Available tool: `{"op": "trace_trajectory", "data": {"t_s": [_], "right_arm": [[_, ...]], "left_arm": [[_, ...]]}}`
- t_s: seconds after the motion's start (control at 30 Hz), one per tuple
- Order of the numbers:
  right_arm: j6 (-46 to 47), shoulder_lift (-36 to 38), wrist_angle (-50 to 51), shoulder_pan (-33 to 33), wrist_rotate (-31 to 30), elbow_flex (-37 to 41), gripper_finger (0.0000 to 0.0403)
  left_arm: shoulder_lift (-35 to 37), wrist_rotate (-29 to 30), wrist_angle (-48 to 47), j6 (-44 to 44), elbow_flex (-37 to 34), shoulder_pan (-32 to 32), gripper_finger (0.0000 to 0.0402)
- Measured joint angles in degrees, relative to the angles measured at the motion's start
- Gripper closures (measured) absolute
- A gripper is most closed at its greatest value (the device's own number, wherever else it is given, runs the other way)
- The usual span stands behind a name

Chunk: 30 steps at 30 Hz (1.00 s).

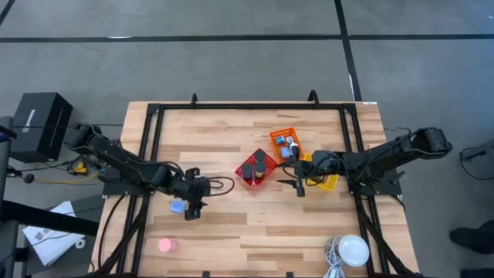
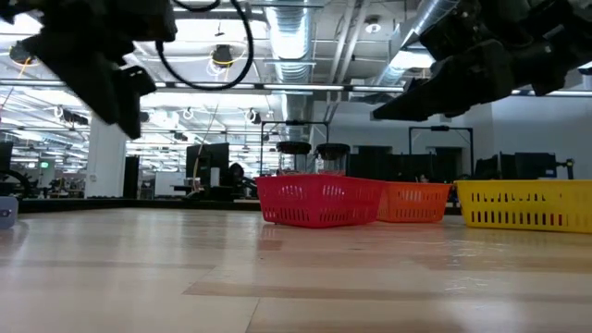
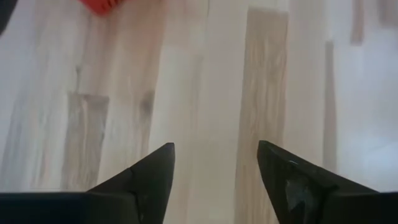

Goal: Pick & Place Office items
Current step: Put the blue charger adapter into the orange bin

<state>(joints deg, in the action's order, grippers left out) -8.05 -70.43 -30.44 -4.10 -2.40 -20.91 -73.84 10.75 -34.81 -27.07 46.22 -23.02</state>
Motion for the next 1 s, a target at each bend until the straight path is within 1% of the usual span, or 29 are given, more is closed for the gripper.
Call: {"op": "trace_trajectory", "data": {"t_s": [0.17, 0.3, 0.33, 0.43, 0.57, 0.77, 0.83, 1.0], "right_arm": [[0.13, 0.02, -0.01, 0.00, 0.01, 0.00, 0.0163], [0.29, 0.04, -0.01, 0.00, 0.01, 0.00, 0.0163], [0.55, 0.04, -0.01, 0.00, 0.01, 0.00, 0.0163], [0.61, 0.04, 0.01, 0.00, 0.01, 0.00, 0.0163], [0.61, 0.04, 0.03, 0.00, 0.01, 0.00, 0.0163], [0.61, 0.04, 0.05, 0.00, 0.03, 0.00, 0.0163], [0.61, 0.04, 0.05, 0.00, 0.03, 0.00, 0.0163], [0.61, 0.04, 0.05, 0.00, 0.03, 0.00, 0.0163]], "left_arm": [[-3.38, -0.03, -2.96, 4.36, 0.00, -2.18, 0.0155], [-7.00, -0.37, -6.70, 7.12, -0.02, -4.26, 0.0151], [-7.79, -1.40, -7.60, 7.16, -0.03, -4.62, 0.0152], [-9.61, -4.88, -8.93, 5.17, -0.04, -5.52, 0.0156], [-9.90, -8.20, -9.12, 2.16, -0.04, -6.15, 0.0160], [-9.90, -7.41, -14.94, 1.09, -0.08, -6.57, 0.0153], [-9.90, -7.09, -14.84, 0.97, -0.33, -6.55, 0.0149], [-9.90, -7.97, -14.81, -2.70, -2.39, -6.56, 0.0135]]}}
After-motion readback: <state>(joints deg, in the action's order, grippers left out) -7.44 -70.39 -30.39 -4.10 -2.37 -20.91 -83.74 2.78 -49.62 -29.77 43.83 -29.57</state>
